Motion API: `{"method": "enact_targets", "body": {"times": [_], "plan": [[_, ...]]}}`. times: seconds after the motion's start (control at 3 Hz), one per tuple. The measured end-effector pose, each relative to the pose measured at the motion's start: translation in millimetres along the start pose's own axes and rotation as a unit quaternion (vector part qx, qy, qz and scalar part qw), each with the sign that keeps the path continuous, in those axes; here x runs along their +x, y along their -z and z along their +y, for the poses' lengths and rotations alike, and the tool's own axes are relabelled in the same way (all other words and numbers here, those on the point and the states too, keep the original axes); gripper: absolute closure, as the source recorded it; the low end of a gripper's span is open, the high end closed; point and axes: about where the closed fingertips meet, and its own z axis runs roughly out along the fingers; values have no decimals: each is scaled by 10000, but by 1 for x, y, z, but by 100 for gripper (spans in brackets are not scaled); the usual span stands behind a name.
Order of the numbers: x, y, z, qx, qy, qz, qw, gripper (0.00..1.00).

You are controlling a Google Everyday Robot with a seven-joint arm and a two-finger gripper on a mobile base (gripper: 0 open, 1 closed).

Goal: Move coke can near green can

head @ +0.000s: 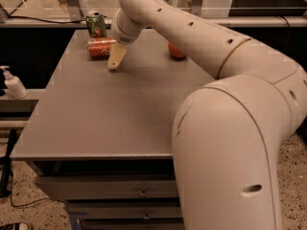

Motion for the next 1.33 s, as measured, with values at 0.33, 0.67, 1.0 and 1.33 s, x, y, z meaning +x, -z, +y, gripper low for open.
{"method": "enact_targets", "body": {"times": [0.33, 0.67, 1.0, 1.33], "plan": [[0, 0, 0, 0, 0, 0, 10000, 0], [-4, -7, -10, 21, 40, 28, 10000, 17], [-4, -7, -10, 22, 40, 29, 10000, 40], [-1, 18, -20, 179, 52, 221, 9996, 39]]}}
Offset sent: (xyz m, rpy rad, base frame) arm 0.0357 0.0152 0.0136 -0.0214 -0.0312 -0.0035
